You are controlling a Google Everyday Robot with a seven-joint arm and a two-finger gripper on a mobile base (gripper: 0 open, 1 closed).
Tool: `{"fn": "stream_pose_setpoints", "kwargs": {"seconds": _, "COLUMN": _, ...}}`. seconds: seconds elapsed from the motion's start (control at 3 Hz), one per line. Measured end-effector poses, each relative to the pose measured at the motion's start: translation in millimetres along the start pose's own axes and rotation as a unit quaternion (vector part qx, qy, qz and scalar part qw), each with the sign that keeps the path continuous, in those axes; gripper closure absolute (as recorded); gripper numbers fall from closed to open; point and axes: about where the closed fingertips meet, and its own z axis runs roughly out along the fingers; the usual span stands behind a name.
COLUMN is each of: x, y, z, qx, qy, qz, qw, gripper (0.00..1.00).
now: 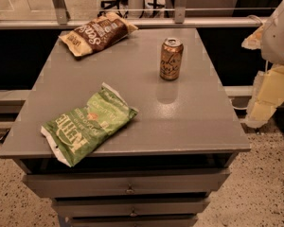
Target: Pick orange can
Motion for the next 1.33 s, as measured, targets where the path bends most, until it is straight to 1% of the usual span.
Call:
{"fn": "stream_pose_setpoints", "kwargs": {"seconds": 0.33, "x": -0.4, "y": -2.8, "z": 1.6, "qx": 0.003, "qy": -0.002, "qz": 0.001, "qw": 1.0, "gripper": 0.0}}
{"fn": "stream_pose_setpoints", "kwargs": {"seconds": 0.67, "x": -1.6, "y": -14.9, "z": 9.1, "qx": 0.014, "qy": -0.012, "qz": 0.005, "qw": 0.9998, "gripper": 0.0}}
{"fn": "stream_pose_setpoints", "kwargs": {"seconds": 1.0, "x": -6.3, "y": -40.7, "z": 26.5, "qx": 0.027, "qy": -0.046, "qz": 0.009, "qw": 0.9985, "gripper": 0.0}}
{"fn": "stream_pose_setpoints", "kwargs": {"seconds": 1.33, "x": -26.6, "y": -94.4, "z": 70.5, "qx": 0.041, "qy": -0.143, "qz": 0.022, "qw": 0.9886, "gripper": 0.0}}
